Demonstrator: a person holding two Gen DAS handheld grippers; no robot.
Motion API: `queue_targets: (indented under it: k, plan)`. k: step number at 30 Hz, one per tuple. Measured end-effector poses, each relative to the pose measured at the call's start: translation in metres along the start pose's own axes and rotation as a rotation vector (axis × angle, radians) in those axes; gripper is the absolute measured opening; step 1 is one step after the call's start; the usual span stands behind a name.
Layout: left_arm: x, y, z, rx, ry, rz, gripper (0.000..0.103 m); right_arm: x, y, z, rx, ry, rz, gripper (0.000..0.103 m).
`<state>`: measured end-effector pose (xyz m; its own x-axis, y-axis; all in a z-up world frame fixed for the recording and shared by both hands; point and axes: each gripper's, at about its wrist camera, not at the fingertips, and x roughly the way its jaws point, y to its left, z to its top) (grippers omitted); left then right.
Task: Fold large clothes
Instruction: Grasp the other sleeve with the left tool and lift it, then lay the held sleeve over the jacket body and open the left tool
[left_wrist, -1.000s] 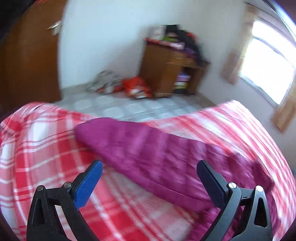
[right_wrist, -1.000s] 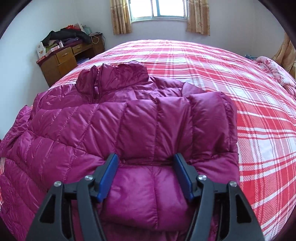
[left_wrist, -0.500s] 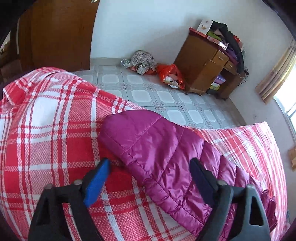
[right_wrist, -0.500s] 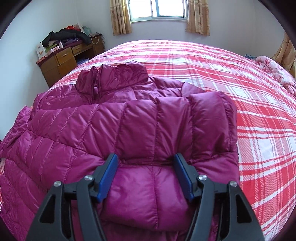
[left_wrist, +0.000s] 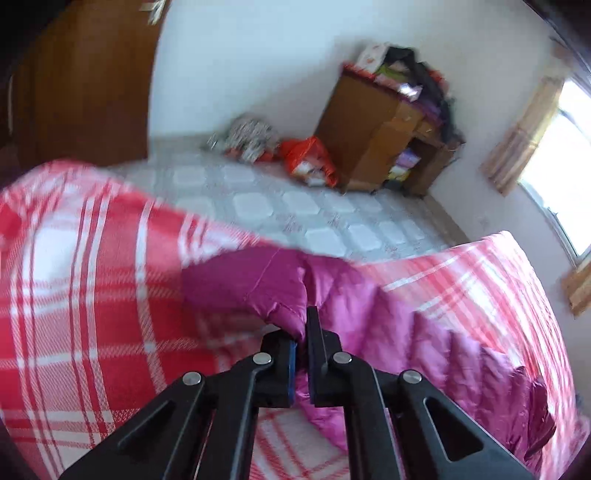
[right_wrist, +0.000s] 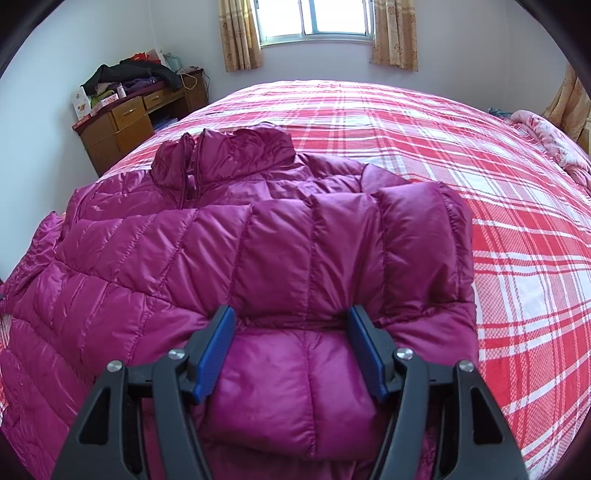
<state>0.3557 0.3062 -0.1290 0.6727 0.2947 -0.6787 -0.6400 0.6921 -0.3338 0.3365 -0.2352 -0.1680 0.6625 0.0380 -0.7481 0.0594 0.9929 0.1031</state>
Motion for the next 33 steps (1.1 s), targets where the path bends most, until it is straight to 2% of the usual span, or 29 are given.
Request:
queue_targets:
  k: [3,5,7,11,13,15,18,21,25,30,33]
  plan:
    - [-0.047,-0.049,-0.003,0.150,-0.130,-0.102,0.004,0.000,-0.001,0.000,0.007,-0.003,0.005,0.066]
    - [-0.081,-0.090,-0.018,0.264,-0.200,-0.186,0.004,0.000,-0.001,0.000,0.008,-0.003,0.005,0.066]
    - [-0.108,-0.127,-0.040,0.378,-0.255,-0.238,0.004,0.000,-0.002,0.000,0.011,-0.004,0.007,0.066]
    - [-0.160,-0.198,-0.114,0.642,-0.319,-0.406,0.004,0.000,-0.003,0.000,0.017,-0.007,0.012,0.066]
    - [-0.173,-0.218,-0.149,0.735,-0.312,-0.466,0.004,0.000,-0.004,0.000,0.025,-0.009,0.018,0.066]
    - [-0.177,-0.237,-0.188,0.821,-0.276,-0.530,0.004,-0.001,-0.006,0.000,0.035,-0.011,0.025,0.066]
    - [-0.176,-0.253,-0.244,0.935,-0.217,-0.570,0.004,-0.001,-0.006,0.000,0.040,-0.012,0.029,0.066]
    - [-0.162,-0.256,-0.288,1.021,-0.090,-0.558,0.004,0.000,-0.007,0.000,0.046,-0.013,0.043,0.068]
    - [-0.140,-0.249,-0.299,1.045,0.086,-0.526,0.005,-0.001,-0.010,-0.001,0.060,-0.016,0.062,0.070]
    - [-0.151,-0.214,-0.292,1.016,0.184,-0.550,0.009,0.000,-0.008,0.000,0.053,-0.011,0.066,0.073]
    - [-0.156,-0.196,-0.289,0.975,0.268,-0.572,0.025,0.003,-0.005,0.001,0.035,0.004,0.068,0.079]
